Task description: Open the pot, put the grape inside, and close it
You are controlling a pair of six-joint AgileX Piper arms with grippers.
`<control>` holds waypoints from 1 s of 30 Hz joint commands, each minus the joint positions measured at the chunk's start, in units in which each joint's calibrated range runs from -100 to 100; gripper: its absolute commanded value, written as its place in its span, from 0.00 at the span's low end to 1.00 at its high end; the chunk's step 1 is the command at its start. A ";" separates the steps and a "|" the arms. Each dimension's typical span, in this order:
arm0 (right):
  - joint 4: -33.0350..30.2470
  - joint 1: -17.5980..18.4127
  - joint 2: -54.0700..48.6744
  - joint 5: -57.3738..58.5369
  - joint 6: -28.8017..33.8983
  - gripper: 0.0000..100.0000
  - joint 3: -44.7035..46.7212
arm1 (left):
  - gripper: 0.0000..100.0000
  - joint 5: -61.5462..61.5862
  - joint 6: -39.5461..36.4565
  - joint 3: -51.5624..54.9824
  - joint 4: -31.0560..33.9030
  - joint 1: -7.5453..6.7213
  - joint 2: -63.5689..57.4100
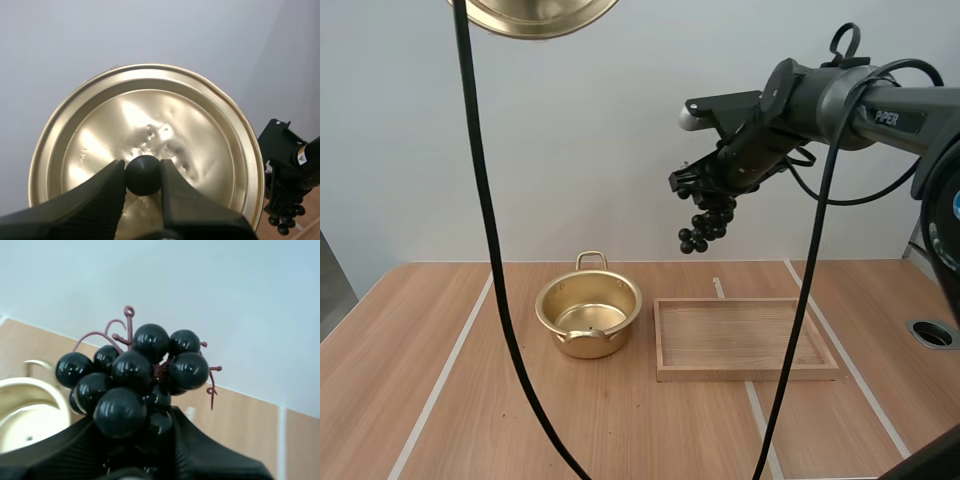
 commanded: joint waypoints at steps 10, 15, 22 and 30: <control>0.95 9.47 0.18 -4.91 -0.67 0.00 -0.48 | 0.00 -1.78 -1.00 -0.83 -1.53 -0.27 -0.42; 0.95 11.35 3.44 -5.96 -0.98 0.00 -0.48 | 0.00 -1.78 -1.00 -0.83 -1.53 -0.27 -0.42; 0.95 12.90 8.92 -7.63 -2.02 0.00 -0.48 | 0.00 -1.78 -1.00 -0.83 -1.53 -0.27 -0.42; 1.39 13.64 13.11 -10.01 -3.38 0.00 -0.48 | 0.00 -1.78 -1.00 -0.83 -1.53 -0.27 -0.42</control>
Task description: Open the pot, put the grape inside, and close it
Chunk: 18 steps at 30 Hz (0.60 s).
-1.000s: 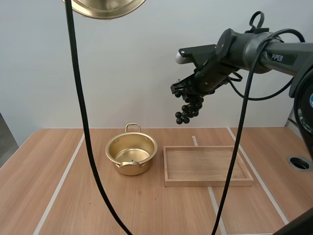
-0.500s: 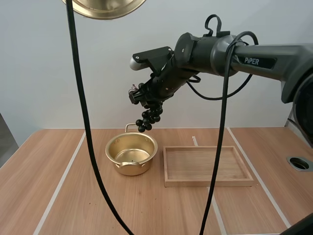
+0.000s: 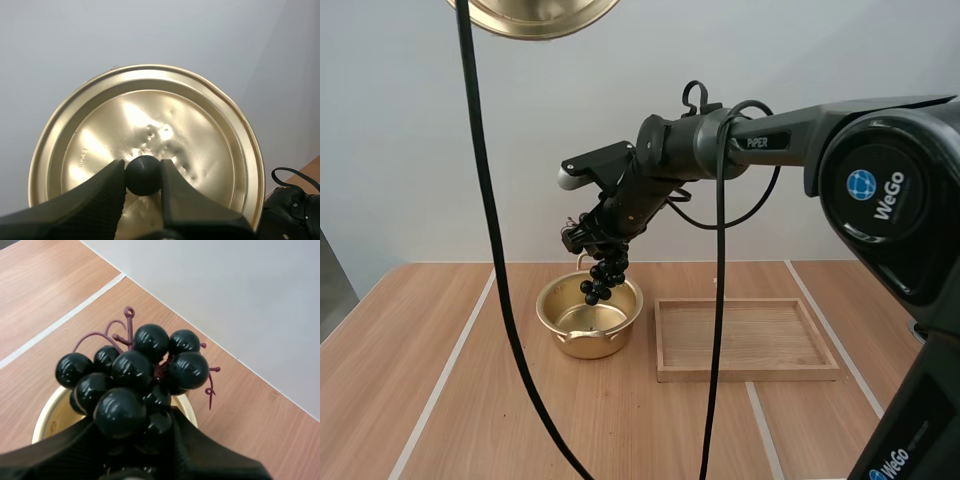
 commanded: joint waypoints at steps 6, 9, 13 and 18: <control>0.84 0.51 2.81 -3.54 -1.28 0.00 -0.44 | 0.00 -1.37 -0.59 -0.83 -1.53 -0.27 -0.42; 0.84 0.51 3.65 -3.54 -1.61 0.00 -0.44 | 0.00 -1.37 -0.59 -0.83 -1.53 -0.27 -0.42; 0.84 0.51 4.75 -2.56 -2.29 0.00 -0.44 | 0.00 -1.23 -0.59 -0.83 -1.53 -0.27 -0.42; 0.84 0.51 6.36 -2.34 -2.36 0.00 -0.44 | 0.00 -1.23 -0.59 -0.83 -1.53 -0.27 -0.42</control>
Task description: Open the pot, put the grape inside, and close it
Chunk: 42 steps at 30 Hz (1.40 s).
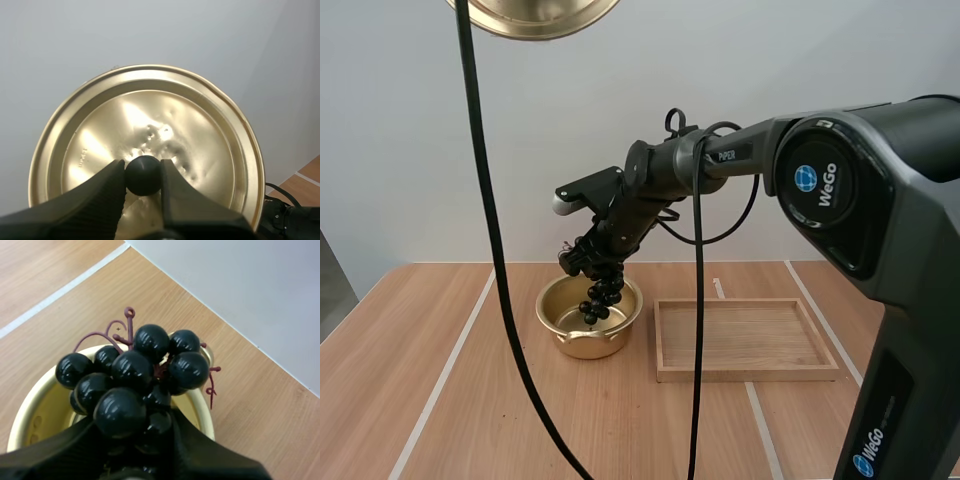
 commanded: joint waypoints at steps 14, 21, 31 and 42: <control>0.08 2.05 3.90 1.92 -0.48 0.00 -0.44 | 0.00 -1.23 -0.59 -0.83 -1.53 -0.27 -0.42; -0.35 2.05 4.17 5.66 -0.48 0.00 -0.44 | 0.00 -1.26 -0.59 -0.83 -1.29 -0.27 -0.42; -2.83 2.05 4.21 10.52 -0.26 0.00 -0.44 | 0.00 -1.26 -0.59 -0.83 -1.29 -0.27 -0.42; -2.83 2.05 7.55 10.91 -0.26 0.00 -0.44 | 0.00 -1.26 -0.59 -0.83 -1.29 -0.27 -0.42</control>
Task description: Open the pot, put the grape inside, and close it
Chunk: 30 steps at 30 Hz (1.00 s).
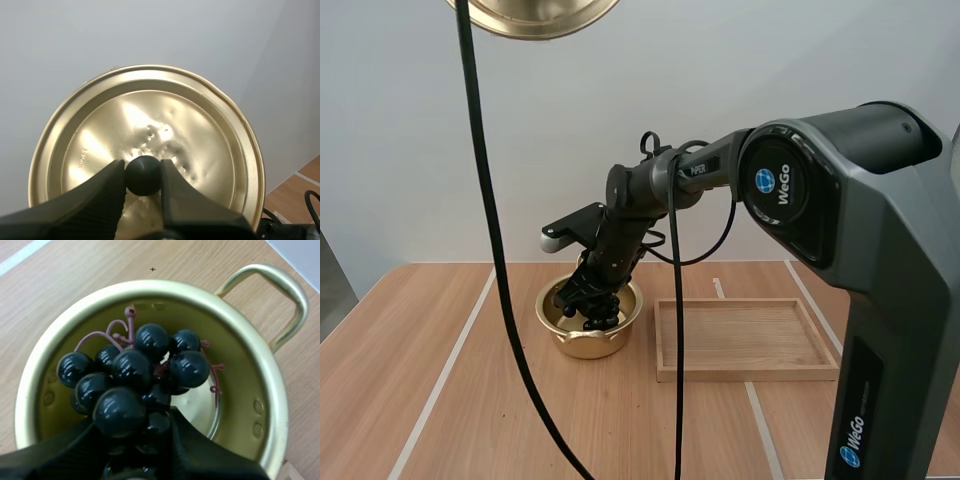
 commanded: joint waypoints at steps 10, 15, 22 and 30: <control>-0.20 0.02 6.87 -2.47 -0.19 0.00 -0.20 | 0.00 0.09 -0.59 -0.83 -1.31 -0.27 -0.42; -0.20 0.02 7.01 -3.27 -0.19 0.00 -0.20 | 0.00 0.09 -0.59 -0.83 -1.31 -0.27 -0.42; -0.20 0.02 7.01 -2.70 -0.19 0.00 -0.20 | 0.00 0.09 -0.59 -0.83 -1.31 -0.27 -0.42; -0.12 0.02 7.01 -2.05 -0.19 0.69 -0.20 | 0.00 0.09 -0.59 -0.83 -1.31 -0.27 -0.42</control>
